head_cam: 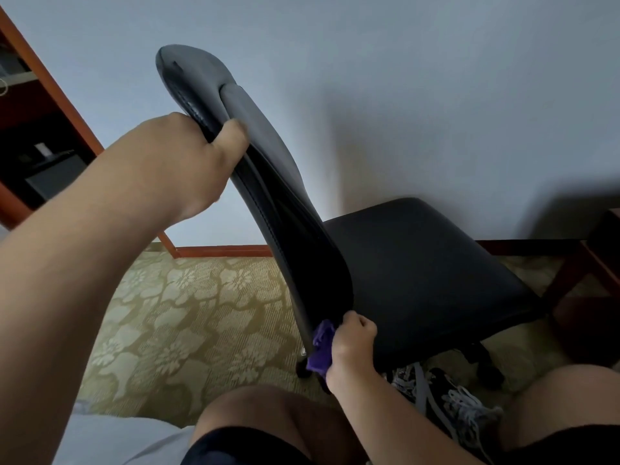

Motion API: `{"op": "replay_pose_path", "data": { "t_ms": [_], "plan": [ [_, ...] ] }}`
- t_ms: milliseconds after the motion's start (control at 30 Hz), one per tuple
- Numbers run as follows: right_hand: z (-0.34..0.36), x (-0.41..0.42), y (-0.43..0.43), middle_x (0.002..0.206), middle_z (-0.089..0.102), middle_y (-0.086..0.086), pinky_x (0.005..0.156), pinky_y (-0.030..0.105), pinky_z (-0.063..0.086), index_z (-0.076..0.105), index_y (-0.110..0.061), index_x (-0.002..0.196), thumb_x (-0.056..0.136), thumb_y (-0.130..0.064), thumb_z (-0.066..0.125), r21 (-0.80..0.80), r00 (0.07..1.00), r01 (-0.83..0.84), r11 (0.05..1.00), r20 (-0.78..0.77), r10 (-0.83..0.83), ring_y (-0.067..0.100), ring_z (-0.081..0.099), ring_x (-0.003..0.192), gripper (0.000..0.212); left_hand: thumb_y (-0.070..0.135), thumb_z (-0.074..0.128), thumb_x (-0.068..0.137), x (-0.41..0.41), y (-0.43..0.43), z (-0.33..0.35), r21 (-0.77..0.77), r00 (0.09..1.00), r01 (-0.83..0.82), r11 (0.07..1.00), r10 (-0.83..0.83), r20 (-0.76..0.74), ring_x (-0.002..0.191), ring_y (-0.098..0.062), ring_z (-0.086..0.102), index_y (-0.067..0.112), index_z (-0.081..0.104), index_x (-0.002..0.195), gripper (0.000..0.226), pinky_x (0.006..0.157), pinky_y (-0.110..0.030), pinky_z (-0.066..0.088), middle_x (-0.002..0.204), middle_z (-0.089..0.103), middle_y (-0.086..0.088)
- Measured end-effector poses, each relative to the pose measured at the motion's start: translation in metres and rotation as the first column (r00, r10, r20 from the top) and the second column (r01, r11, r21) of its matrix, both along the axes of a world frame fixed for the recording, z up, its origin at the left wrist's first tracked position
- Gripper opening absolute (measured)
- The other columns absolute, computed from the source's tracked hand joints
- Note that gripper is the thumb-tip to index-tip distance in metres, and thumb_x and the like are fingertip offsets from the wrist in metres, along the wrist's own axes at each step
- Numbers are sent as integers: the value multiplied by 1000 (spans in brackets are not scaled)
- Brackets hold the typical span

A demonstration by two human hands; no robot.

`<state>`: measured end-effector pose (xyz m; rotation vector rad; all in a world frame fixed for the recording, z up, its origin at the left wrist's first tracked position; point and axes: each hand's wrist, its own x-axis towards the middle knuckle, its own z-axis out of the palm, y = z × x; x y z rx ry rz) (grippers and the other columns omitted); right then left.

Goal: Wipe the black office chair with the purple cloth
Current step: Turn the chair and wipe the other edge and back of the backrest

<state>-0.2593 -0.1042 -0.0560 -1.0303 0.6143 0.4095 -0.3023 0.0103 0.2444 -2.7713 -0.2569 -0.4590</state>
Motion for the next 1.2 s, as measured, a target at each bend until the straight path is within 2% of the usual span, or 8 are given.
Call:
{"op": "replay_pose_path", "data": {
  "t_ms": [267,367,433,533,700,867,1033,1200],
  "plan": [
    [138,-13,7,97,63,-8,84,45,59,53,-41,102,92,-27,64,48,781,-36,998,625,-2,20,67,89,20,25,31,104,-6,-6,-2,-162,991,-133,978,137,13,72,-32,59,17,40,122,21,66,-44,55,81,65,-11],
    [134,-14,5,90,62,-16,81,39,58,55,-39,106,91,-33,65,-36,633,-4,999,774,30,15,65,87,20,49,36,100,-5,-7,-1,-378,975,-134,916,189,114,50,-20,46,4,52,78,53,48,-28,40,60,53,-6],
    [107,-17,0,96,65,-11,79,34,57,55,-37,111,88,-31,65,-149,545,47,988,832,100,15,66,88,26,43,36,102,-7,-7,-1,-241,988,-129,962,147,57,54,-21,50,7,53,92,41,50,-33,46,65,56,-7],
    [39,-20,-8,96,68,4,69,39,57,52,-42,101,87,-13,68,-292,644,20,956,736,211,25,68,81,35,18,33,102,-5,-4,-2,-99,997,-73,992,74,10,71,-31,59,17,29,131,30,66,-45,57,84,64,-12],
    [-43,-18,-22,101,65,12,71,39,55,53,-22,112,97,-18,60,-295,924,-278,914,177,339,28,67,85,17,14,32,100,-2,-1,-3,-99,999,-38,994,41,32,66,-28,57,17,18,131,34,63,-44,58,84,62,-12],
    [9,-8,-12,95,68,15,68,44,57,61,-24,92,88,-15,65,-83,920,-185,979,336,202,31,67,76,11,14,33,99,2,0,-2,-133,998,-34,991,41,57,69,-30,57,16,21,133,36,65,-44,57,85,62,-12],
    [106,-10,-4,83,67,-9,65,35,59,60,-38,87,71,-27,66,-124,713,-147,981,675,192,16,66,75,21,31,34,102,2,4,-3,-306,986,-120,944,150,77,63,-25,55,14,38,115,22,58,-39,53,74,59,-8],
    [182,0,12,105,63,-3,71,11,48,48,-35,119,80,-22,70,-149,394,-91,985,903,173,7,63,86,47,55,35,98,7,15,-6,-423,973,-107,900,182,142,48,-19,42,-6,44,68,69,48,-29,35,57,49,-8]
  ]
}}
